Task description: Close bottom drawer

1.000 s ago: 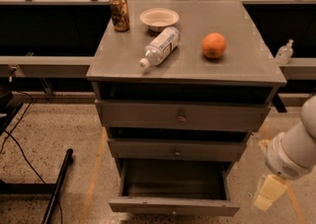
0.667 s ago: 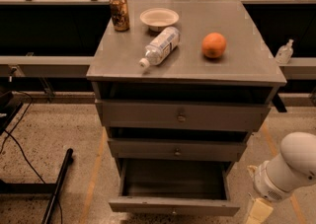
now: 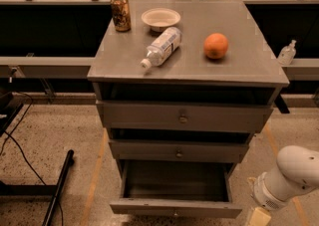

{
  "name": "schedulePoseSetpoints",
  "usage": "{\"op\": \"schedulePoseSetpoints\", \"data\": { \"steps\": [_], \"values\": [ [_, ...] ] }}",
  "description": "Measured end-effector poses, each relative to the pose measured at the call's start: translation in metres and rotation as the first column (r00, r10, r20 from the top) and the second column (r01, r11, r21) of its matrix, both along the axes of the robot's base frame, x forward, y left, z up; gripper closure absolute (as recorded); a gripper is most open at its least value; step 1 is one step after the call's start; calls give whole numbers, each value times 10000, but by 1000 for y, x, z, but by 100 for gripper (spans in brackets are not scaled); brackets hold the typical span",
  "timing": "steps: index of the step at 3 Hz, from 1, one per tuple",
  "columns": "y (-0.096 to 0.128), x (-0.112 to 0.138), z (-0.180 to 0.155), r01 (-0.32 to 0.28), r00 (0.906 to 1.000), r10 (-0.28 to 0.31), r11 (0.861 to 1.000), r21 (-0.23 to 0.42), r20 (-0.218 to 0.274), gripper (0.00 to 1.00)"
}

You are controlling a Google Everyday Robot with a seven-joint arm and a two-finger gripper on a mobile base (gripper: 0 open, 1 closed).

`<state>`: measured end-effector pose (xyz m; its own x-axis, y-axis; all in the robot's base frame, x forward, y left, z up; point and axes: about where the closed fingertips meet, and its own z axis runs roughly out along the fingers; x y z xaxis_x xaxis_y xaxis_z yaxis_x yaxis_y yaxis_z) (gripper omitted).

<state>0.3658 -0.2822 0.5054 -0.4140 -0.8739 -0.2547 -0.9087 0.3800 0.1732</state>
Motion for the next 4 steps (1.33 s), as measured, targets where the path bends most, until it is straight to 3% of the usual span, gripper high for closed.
{"op": "schedulePoseSetpoints", "data": {
  "steps": [1, 2, 3, 4],
  "values": [
    [-24, 2, -84, -427, 9986, 421, 9989, -181, -326, 0],
    [-15, -21, -127, -411, 9935, 432, 9989, 224, -1052, 0],
    [-14, -21, -126, -414, 9934, 437, 9989, 233, -1058, 0],
    [-11, -25, -147, -570, 9863, 659, 9964, 626, -1509, 0]
  ]
}}
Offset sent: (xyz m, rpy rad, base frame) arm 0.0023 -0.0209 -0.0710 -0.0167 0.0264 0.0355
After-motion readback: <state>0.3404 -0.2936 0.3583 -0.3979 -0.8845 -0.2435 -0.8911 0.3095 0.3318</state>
